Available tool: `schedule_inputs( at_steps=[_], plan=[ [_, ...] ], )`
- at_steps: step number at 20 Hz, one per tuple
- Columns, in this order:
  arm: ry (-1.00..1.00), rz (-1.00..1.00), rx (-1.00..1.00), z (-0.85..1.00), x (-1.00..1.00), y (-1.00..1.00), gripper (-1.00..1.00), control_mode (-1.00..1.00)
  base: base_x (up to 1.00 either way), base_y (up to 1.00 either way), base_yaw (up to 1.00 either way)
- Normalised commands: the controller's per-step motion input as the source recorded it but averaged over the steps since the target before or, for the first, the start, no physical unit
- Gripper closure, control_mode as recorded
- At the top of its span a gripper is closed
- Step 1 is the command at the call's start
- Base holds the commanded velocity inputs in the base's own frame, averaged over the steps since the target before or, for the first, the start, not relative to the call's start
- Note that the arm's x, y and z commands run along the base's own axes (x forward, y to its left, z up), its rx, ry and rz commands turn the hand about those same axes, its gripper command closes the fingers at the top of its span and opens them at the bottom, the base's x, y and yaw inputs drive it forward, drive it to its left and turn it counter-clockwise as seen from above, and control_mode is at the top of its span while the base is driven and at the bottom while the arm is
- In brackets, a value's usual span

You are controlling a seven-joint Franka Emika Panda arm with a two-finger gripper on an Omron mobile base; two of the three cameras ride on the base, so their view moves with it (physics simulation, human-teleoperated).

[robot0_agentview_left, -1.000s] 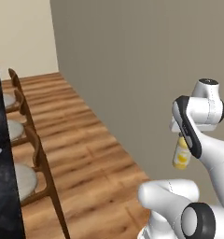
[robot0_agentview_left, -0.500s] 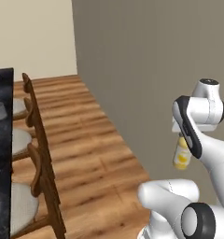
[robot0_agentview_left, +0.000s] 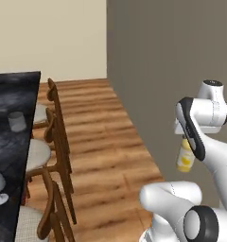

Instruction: There is a wine glass and glass cup on the dining counter. Place the wine bottle next to the wine glass and the juice bottle next to the glass cup.

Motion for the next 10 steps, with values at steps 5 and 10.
schedule_inputs(
  at_steps=[5,10],
  plan=[
    [0.00,0.00,0.00,0.00,0.00,0.00,1.00,1.00,0.81,-0.12,0.34],
    [0.00,0.00,0.00,0.00,0.00,0.00,1.00,1.00,0.83,-0.17,0.30]
  ],
)
